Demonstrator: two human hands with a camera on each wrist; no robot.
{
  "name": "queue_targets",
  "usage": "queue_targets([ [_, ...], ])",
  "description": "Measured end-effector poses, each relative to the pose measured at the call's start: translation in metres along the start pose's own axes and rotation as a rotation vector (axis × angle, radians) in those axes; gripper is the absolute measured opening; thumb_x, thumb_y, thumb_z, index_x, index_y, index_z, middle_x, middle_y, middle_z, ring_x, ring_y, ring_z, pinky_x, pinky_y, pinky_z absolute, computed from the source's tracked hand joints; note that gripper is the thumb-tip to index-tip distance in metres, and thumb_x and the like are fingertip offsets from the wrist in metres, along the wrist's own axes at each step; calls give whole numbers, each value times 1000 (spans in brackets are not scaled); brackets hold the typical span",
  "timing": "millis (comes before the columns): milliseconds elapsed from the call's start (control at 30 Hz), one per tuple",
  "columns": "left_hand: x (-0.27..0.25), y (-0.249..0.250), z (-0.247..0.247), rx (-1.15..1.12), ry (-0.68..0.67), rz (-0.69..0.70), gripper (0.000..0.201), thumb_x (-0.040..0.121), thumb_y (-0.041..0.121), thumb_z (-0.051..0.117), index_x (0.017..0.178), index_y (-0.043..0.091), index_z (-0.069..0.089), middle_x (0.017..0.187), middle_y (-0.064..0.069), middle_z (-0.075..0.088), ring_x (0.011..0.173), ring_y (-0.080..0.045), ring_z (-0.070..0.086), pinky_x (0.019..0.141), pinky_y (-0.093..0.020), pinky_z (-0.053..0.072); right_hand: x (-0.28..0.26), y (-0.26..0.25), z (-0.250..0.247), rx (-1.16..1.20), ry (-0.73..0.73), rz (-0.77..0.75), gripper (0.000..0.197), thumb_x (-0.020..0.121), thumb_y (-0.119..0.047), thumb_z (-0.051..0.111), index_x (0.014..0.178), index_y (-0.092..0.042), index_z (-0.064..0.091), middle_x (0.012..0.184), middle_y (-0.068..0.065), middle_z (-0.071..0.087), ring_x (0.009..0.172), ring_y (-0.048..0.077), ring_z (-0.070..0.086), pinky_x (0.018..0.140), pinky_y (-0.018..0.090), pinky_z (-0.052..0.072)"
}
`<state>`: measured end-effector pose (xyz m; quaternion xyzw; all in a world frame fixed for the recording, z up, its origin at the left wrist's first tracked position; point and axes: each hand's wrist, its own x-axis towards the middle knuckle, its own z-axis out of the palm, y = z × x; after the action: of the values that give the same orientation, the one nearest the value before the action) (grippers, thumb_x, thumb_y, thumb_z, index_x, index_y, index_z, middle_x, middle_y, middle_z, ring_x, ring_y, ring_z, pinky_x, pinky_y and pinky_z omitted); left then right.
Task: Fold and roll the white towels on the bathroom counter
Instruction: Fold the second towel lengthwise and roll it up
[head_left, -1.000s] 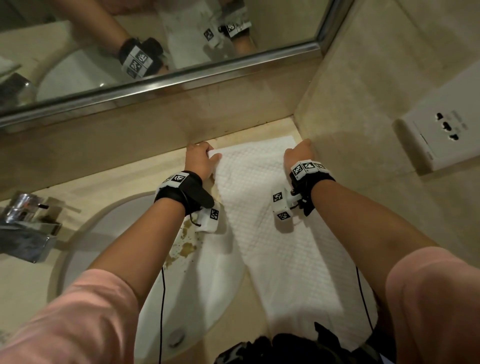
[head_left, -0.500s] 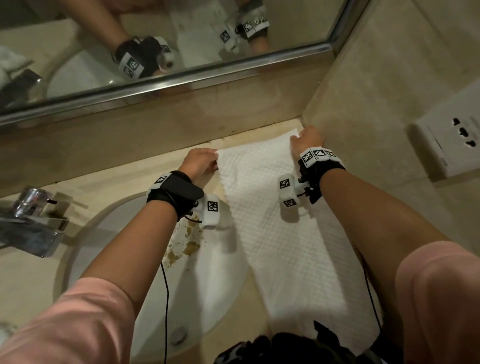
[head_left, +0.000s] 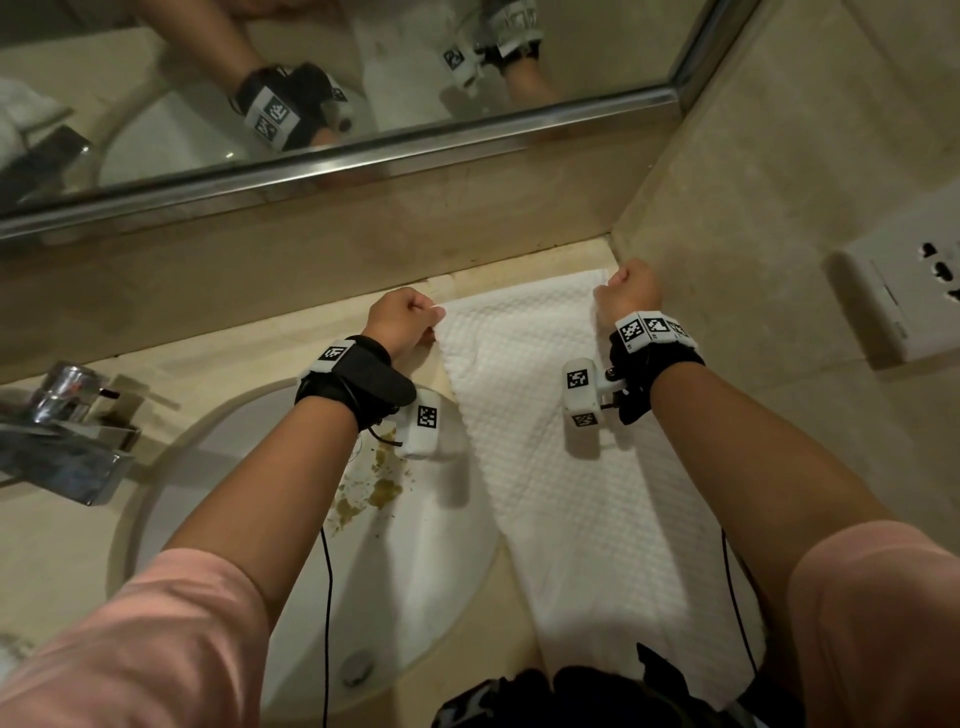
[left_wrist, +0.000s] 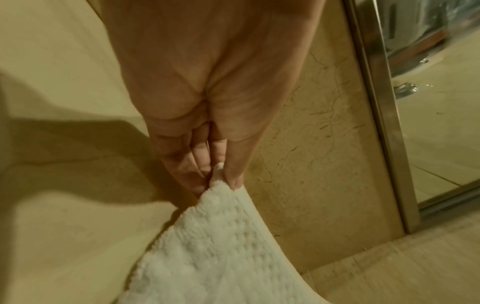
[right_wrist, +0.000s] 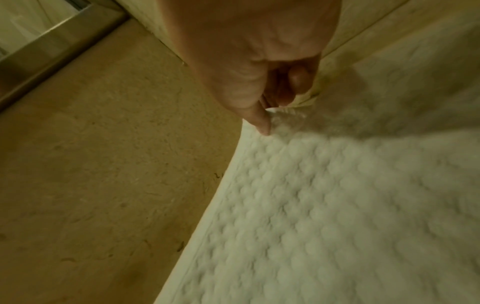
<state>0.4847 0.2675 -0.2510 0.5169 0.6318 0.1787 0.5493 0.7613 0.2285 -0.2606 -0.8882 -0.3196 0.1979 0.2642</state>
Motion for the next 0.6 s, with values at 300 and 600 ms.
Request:
queue_targets([
  [300,0,8,-6,359,-83,108,6,93,18,54,91,16,50,79,-2,60,76,-18,52,72,-26,39,-8,5,3,288,-52,128,29,85,2,50,67,-19,39,79,14,60,53,24,64,43,27,44],
  [600,0,3,1,298,3,59,9,90,15,57,84,19,52,65,3,59,71,-17,54,74,-26,43,-13,-5,-6,370,-191,219,21,77,-19,67,62,-18,54,57,9,59,52,21,55,60,37,53],
])
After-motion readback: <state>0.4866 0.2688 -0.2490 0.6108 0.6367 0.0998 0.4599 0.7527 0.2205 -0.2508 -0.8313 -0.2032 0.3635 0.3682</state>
